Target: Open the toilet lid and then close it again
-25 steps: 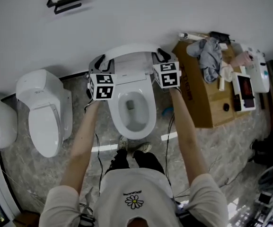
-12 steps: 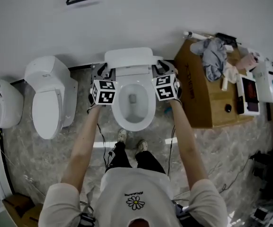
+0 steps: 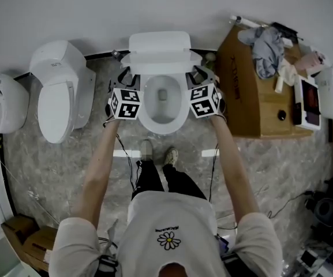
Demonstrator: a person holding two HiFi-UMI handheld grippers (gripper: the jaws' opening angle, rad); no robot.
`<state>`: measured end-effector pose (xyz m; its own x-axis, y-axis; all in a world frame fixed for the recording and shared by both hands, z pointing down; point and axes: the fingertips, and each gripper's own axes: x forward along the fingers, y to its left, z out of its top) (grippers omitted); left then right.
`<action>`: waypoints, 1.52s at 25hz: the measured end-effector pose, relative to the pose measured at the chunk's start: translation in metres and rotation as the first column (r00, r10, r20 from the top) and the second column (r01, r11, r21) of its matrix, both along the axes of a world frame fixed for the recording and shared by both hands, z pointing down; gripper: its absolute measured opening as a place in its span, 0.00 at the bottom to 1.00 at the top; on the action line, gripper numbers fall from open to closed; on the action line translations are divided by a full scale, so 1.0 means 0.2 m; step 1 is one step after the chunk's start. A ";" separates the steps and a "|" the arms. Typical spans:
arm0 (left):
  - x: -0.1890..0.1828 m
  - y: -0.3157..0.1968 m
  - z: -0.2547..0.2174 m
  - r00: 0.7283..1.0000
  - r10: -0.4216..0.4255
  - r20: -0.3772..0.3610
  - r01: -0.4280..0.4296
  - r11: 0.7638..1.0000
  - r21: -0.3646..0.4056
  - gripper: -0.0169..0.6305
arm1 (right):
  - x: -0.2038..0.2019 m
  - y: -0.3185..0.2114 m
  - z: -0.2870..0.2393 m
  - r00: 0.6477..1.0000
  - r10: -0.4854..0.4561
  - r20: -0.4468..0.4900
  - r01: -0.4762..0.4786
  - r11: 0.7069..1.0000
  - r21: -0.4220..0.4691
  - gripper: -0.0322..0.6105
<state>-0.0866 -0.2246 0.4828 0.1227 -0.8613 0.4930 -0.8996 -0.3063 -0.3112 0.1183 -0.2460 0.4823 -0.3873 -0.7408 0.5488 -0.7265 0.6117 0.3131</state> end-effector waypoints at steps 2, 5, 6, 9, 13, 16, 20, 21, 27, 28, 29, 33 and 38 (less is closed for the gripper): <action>0.00 0.04 0.03 1.000 0.020 0.023 -0.020 1.000 -0.012 0.28 | 0.00 0.04 0.03 1.000 -0.009 0.008 0.009 1.000 -0.012 0.26; 0.00 0.09 0.08 0.999 0.026 0.044 -0.025 1.000 -0.019 0.28 | 0.00 0.10 0.07 1.000 -0.019 0.023 0.020 0.999 -0.042 0.27; 0.01 0.11 0.10 0.998 0.025 0.050 -0.024 0.999 -0.022 0.28 | 0.00 0.12 0.09 0.999 -0.027 0.019 0.028 0.998 -0.054 0.27; 0.03 0.18 0.15 0.996 0.049 0.074 -0.046 0.998 -0.041 0.29 | 0.02 0.19 0.15 0.999 -0.044 -0.019 0.043 0.996 -0.081 0.27; 0.04 0.25 0.22 0.992 0.089 0.091 -0.082 0.994 -0.074 0.31 | 0.03 0.27 0.22 0.998 -0.048 -0.026 0.045 0.992 -0.121 0.28; 0.05 0.30 0.28 0.992 0.097 0.085 -0.089 0.991 -0.097 0.31 | 0.03 0.32 0.27 0.997 -0.059 -0.053 0.050 0.988 -0.148 0.28; 0.06 0.38 0.36 0.991 0.116 0.071 -0.106 0.985 -0.133 0.33 | 0.05 0.39 0.36 0.994 -0.070 -0.082 0.054 0.982 -0.182 0.28; 0.07 0.40 0.38 0.991 0.122 0.062 -0.112 0.983 -0.143 0.33 | 0.05 0.41 0.38 0.994 -0.072 -0.087 0.055 0.980 -0.190 0.28; 0.10 0.52 0.50 0.984 0.175 0.013 -0.168 0.963 -0.210 0.35 | 0.08 0.52 0.50 0.989 -0.099 -0.113 0.068 0.967 -0.246 0.28; 0.10 0.54 0.51 0.984 0.180 0.013 -0.173 0.960 -0.220 0.35 | 0.08 0.53 0.52 0.988 -0.104 -0.113 0.072 0.964 -0.255 0.28; 0.10 0.55 0.53 0.983 0.184 0.013 -0.176 0.958 -0.228 0.35 | 0.08 0.55 0.54 0.987 -0.110 -0.115 0.076 0.961 -0.265 0.28; 0.10 0.62 0.61 0.978 0.206 0.000 -0.198 0.940 -0.276 0.36 | 0.08 0.62 0.62 0.980 -0.136 -0.142 0.086 0.947 -0.310 0.29; 0.12 0.72 0.74 0.970 0.245 -0.006 -0.232 0.909 -0.347 0.36 | 0.10 0.72 0.76 0.973 -0.168 -0.159 0.098 0.921 -0.376 0.29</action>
<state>-0.0632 -0.0808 0.6316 0.2793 -0.5858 0.7608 -0.7765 -0.6039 -0.1800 0.1378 -0.1017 0.6335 -0.3341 -0.4252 0.8412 -0.5814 0.7954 0.1711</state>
